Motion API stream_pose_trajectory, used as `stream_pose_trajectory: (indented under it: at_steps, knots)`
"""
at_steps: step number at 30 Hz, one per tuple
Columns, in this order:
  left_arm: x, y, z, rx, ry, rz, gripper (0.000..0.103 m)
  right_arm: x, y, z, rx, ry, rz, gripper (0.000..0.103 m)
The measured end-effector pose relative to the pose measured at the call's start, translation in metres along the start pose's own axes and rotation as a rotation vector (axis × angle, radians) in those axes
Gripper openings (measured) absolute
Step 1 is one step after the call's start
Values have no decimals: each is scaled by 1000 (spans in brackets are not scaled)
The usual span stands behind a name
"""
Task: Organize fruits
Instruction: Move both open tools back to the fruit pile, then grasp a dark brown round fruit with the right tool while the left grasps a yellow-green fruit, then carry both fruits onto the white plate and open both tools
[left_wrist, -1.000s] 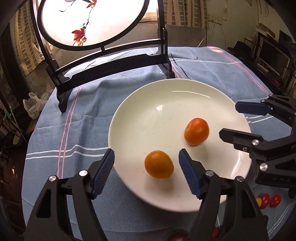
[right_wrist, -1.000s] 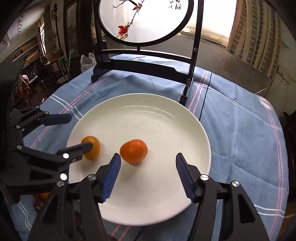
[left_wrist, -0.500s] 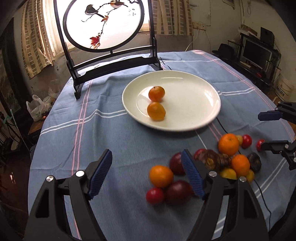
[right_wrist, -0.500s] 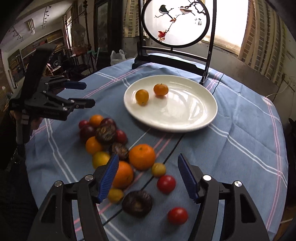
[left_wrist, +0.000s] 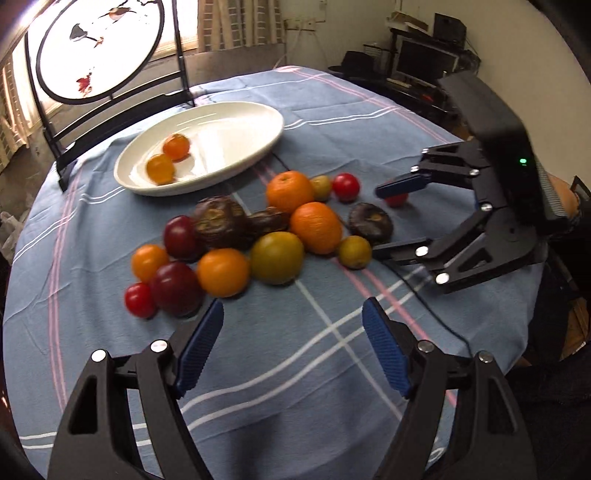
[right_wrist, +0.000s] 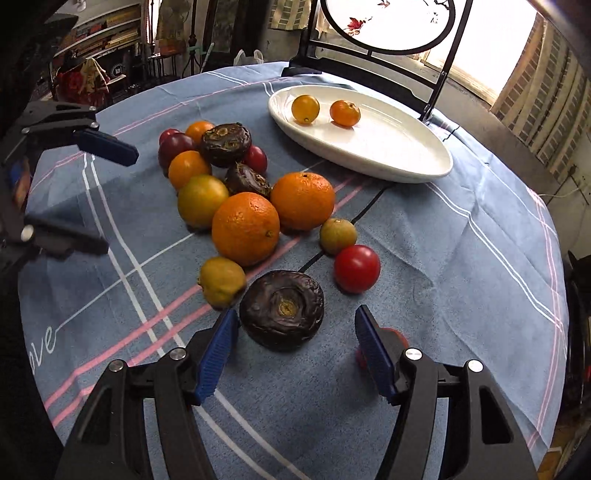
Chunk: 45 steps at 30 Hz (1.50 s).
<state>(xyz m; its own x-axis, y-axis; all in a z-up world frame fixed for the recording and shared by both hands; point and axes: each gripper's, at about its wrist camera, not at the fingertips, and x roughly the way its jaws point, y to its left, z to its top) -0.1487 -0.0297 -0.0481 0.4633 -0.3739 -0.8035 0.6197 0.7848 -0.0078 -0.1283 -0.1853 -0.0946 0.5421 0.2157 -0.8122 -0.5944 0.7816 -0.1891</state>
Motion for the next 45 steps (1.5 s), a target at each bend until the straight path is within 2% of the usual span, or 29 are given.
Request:
stream_pose_trajectory:
  at_steps: [1, 2, 5, 7, 8, 12, 14, 18, 22, 27, 31, 35, 39, 45]
  knots:
    - [4, -8, 4, 4, 2, -11, 76, 0, -1, 0, 4, -8, 15, 49]
    - [9, -15, 7, 2, 8, -20, 76, 0, -2, -1, 4, -11, 48, 44]
    - [27, -30, 17, -24, 40, -48, 70, -11, -4, -7, 14, -33, 29, 44]
    - [38, -32, 23, -57, 64, -56, 56, -21, -10, -13, 35, -53, 30, 44]
    - [43, -32, 25, -81, 74, -56, 55, -26, -13, -15, 45, -64, 20, 44]
    - [60, -30, 35, -166, 101, -45, 38, -41, -27, -23, 88, -92, 6, 44]
    - [62, -31, 39, -184, 94, -44, 37, -43, -28, -27, 93, -97, 2, 44]
    - [64, -35, 43, -181, 89, -20, 26, -40, -30, -30, 96, -101, 7, 44]
    - [55, -31, 39, -159, 86, -17, 26, -43, -32, -29, 97, -114, 12, 44]
    - [30, -23, 38, -132, 32, 2, 26, -48, -34, -23, 106, -134, 18, 44]
    - [4, 0, 59, -135, -66, 79, 26, -52, -37, -2, 100, -166, 15, 44]
    - [-8, 32, 92, -159, -143, 210, 26, -61, -43, 34, 92, -236, 4, 44]
    - [-2, 67, 123, -191, -177, 310, 26, -61, -61, 77, 135, -296, 6, 44]
    - [24, 98, 156, -194, -165, 388, 26, -33, -90, 129, 220, -310, 11, 44]
